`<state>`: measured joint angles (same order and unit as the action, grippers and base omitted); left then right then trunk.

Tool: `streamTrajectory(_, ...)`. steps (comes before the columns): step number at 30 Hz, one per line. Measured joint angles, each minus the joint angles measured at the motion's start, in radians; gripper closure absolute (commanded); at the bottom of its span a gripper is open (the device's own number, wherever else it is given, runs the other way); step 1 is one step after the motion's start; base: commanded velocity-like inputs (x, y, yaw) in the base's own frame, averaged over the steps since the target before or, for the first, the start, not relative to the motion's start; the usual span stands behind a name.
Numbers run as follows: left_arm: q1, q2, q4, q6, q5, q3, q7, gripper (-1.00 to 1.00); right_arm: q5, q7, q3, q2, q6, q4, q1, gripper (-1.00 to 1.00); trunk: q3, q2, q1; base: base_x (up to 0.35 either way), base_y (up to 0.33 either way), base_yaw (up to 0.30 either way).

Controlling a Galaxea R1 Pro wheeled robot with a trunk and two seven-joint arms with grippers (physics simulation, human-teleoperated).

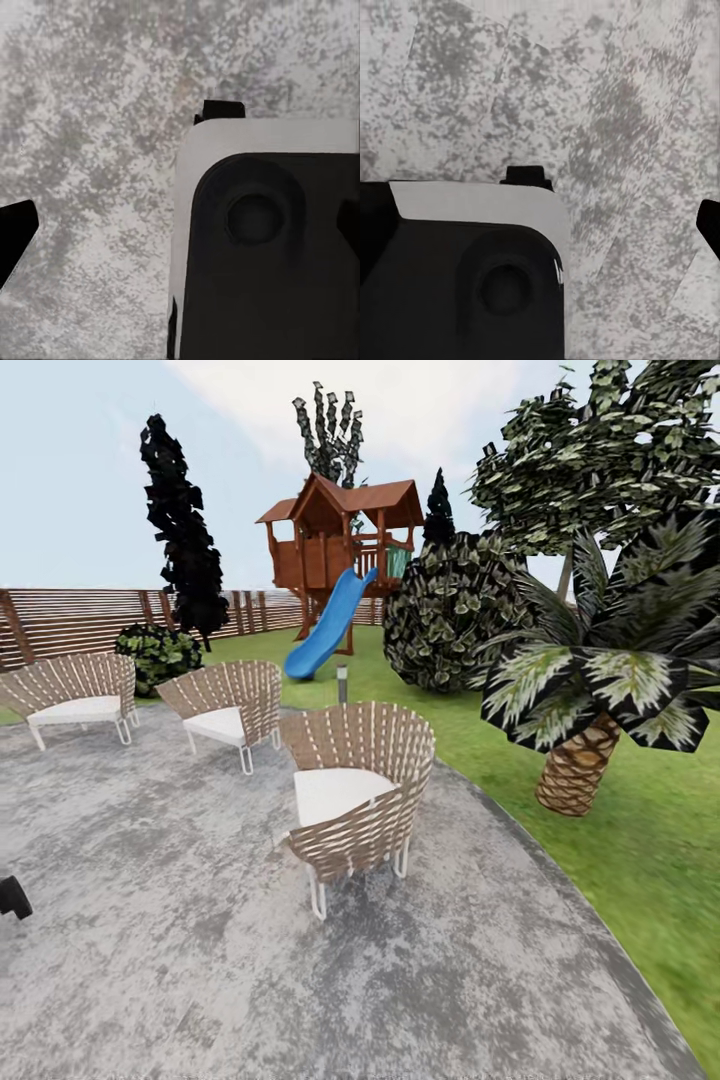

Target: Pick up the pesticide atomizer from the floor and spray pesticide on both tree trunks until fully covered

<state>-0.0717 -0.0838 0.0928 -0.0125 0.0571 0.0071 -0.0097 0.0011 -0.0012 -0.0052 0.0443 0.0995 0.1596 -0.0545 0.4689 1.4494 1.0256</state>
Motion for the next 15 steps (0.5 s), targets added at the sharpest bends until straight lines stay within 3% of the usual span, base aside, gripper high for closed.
streamTrajectory(1, -0.006, 0.001, 0.123, 0.002, 0.024, 0.000, 0.000, -1.00, 0.000, 0.001, 0.000, 0.000, 0.083, 0.052, -0.002, -1.00, 0.000, 0.000, 0.000, -0.247, 0.242, 0.000)
streamTrajectory(2, -0.078, 0.004, 0.215, 0.004, 0.025, -0.002, 0.000, -1.00, 0.000, 0.002, 0.000, 0.000, 0.096, 0.192, -0.004, -1.00, 0.000, 0.000, 0.000, -0.242, 0.243, 0.000)
streamTrajectory(3, -0.105, 0.005, 0.222, 0.007, 0.025, -0.002, 0.000, -1.00, 0.001, 0.002, 0.000, 0.000, 0.105, 0.389, -0.005, -1.00, 0.000, 0.000, 0.000, -0.239, 0.243, 0.000)
streamTrajectory(4, -0.113, 0.004, 0.224, 0.009, 0.026, -0.002, 0.000, -1.00, 0.002, 0.002, 0.000, 0.001, 0.109, 0.482, -0.006, -1.00, 0.000, 0.000, 0.000, -0.238, 0.243, 0.000)
streamTrajectory(11, -0.149, 0.000, 0.227, 0.022, 0.027, -0.001, 0.000, -1.00, 0.004, -0.003, 0.001, 0.002, 0.117, 0.482, -0.007, -1.00, 0.001, 0.000, 0.000, -0.235, 0.244, 0.107)
streamTrajectory(15, -0.144, -0.009, 0.219, 0.102, 0.025, 0.003, 0.000, -1.00, 0.004, -0.004, 0.000, 0.001, 0.118, 0.454, -0.007, -1.00, 0.004, 0.000, 0.000, -0.233, 0.247, 0.231)
